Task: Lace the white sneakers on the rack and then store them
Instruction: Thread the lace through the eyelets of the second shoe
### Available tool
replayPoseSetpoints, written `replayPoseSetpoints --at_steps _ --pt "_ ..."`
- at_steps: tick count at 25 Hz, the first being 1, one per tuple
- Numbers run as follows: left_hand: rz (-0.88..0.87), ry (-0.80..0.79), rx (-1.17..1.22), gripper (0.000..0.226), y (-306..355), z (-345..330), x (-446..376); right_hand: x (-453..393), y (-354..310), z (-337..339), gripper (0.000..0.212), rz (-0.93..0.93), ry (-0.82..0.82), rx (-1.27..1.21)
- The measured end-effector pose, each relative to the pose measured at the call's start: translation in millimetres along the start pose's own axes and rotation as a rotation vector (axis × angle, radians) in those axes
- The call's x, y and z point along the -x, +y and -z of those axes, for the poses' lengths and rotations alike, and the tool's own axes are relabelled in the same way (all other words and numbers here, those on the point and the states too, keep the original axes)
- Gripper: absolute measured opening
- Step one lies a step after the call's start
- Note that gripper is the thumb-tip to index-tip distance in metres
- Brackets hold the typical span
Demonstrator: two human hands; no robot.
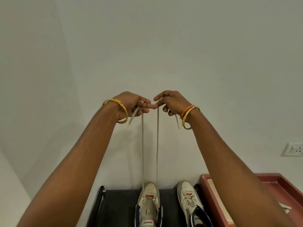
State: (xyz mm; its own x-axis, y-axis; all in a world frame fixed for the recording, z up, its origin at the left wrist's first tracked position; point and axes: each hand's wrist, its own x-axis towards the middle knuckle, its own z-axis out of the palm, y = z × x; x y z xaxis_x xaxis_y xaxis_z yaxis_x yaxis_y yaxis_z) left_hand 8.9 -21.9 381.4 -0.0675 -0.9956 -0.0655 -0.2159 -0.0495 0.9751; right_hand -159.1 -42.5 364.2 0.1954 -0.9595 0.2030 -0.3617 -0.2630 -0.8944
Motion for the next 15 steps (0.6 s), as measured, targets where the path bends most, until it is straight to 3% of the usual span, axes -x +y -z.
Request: replayPoseSetpoints --at_steps 8,15 --pt "-0.114 0.014 0.038 0.026 40 -6 8 0 -26 17 0.017 0.105 0.084 -0.105" --pt "-0.104 0.022 0.089 0.027 43 -6 9 3 -31 16 0.016 0.160 0.124 -0.196"
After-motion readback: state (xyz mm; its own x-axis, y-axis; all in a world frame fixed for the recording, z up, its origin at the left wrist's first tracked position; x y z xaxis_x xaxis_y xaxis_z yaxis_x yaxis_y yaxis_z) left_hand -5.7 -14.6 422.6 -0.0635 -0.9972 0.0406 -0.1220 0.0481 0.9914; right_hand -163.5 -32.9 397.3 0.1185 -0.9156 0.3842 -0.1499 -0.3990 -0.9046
